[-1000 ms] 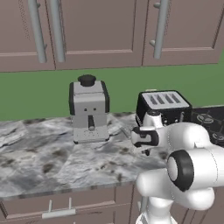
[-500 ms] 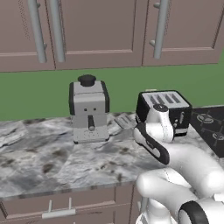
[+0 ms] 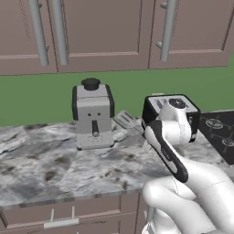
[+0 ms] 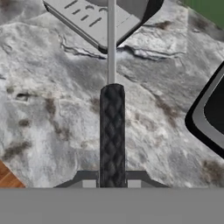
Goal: Put the potato and cucumber in the pot. Retrieve the spatula and lightly stir the vegetables in the pot.
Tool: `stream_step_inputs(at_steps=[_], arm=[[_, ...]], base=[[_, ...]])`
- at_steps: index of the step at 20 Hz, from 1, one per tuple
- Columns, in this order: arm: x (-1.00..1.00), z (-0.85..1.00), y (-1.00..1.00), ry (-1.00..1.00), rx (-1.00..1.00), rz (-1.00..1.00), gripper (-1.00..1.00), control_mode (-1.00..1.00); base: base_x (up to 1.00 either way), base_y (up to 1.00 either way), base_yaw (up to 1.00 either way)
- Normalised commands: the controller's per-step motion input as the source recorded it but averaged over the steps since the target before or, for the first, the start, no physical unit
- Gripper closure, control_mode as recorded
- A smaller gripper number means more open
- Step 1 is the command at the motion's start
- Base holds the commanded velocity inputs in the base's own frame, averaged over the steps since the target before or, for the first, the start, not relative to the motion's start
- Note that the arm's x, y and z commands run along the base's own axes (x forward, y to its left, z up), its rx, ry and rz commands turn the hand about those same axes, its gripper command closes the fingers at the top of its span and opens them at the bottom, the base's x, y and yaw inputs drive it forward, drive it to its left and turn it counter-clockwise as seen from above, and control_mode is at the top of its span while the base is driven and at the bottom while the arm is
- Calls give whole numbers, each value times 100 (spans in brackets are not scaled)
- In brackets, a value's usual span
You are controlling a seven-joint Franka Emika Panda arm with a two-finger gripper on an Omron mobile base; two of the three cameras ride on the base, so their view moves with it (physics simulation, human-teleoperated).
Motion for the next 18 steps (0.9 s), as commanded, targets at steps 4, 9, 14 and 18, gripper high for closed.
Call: stream_step_inputs(at_steps=[4, 9, 14, 18], arm=[[-12, 73, 0, 20, 0, 1, 100, -100], [-33, 53, -6, 25, 0, -3, 100, -100], [-47, 54, -9, 22, 0, -12, 100, -100], [-44, 20, -13, 4, -10, -18, 100, -100]], base=[[0, 0, 0], [0, 0, 0], [0, 0, 0], [0, 0, 0]])
